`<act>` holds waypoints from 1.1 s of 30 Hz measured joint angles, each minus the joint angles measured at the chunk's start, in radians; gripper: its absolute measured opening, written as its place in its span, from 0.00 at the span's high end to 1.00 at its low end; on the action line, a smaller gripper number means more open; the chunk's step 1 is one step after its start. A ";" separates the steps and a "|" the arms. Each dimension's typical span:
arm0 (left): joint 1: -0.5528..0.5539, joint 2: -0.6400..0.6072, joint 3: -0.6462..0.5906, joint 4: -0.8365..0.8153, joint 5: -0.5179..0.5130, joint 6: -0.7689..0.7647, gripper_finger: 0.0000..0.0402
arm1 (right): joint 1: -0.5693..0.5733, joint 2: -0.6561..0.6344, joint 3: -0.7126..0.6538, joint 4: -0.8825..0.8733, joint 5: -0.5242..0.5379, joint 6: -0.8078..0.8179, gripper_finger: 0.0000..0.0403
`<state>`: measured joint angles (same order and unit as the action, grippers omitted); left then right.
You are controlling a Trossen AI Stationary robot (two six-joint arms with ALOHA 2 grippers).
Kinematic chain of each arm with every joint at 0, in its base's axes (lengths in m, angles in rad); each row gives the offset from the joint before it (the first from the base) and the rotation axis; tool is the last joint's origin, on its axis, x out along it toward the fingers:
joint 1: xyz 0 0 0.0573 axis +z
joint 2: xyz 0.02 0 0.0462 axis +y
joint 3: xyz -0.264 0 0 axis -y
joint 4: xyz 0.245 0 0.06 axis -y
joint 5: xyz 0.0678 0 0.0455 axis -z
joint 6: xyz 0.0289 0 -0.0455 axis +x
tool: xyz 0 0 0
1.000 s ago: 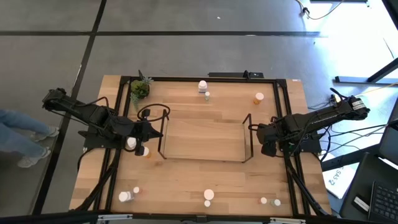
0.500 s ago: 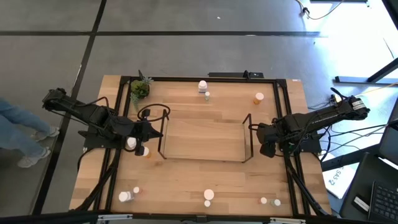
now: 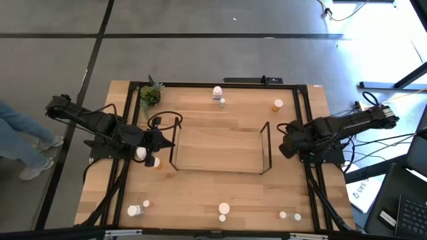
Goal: Pick and place medicine bottles onto shelf by color
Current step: Put the top pink pill bottle on the shelf
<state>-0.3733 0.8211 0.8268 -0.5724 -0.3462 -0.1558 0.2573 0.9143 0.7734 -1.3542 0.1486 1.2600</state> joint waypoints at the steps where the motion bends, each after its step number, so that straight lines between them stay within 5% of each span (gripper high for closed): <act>1: 0.000 0.000 0.000 0.000 0.000 0.000 1.00 | 0.000 0.001 0.000 0.003 0.000 0.027 0.45; 7: 0.000 0.000 0.000 0.000 0.000 0.000 1.00 | 0.000 0.024 0.000 0.002 0.000 0.173 0.45; 33: -0.001 0.000 0.000 0.000 0.000 0.001 1.00 | 0.000 0.244 -0.002 0.030 -0.036 0.200 0.45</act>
<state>-0.3744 0.8211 0.8265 -0.5724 -0.3462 -0.1551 0.2573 1.1584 0.7719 -1.3247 0.1123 1.4601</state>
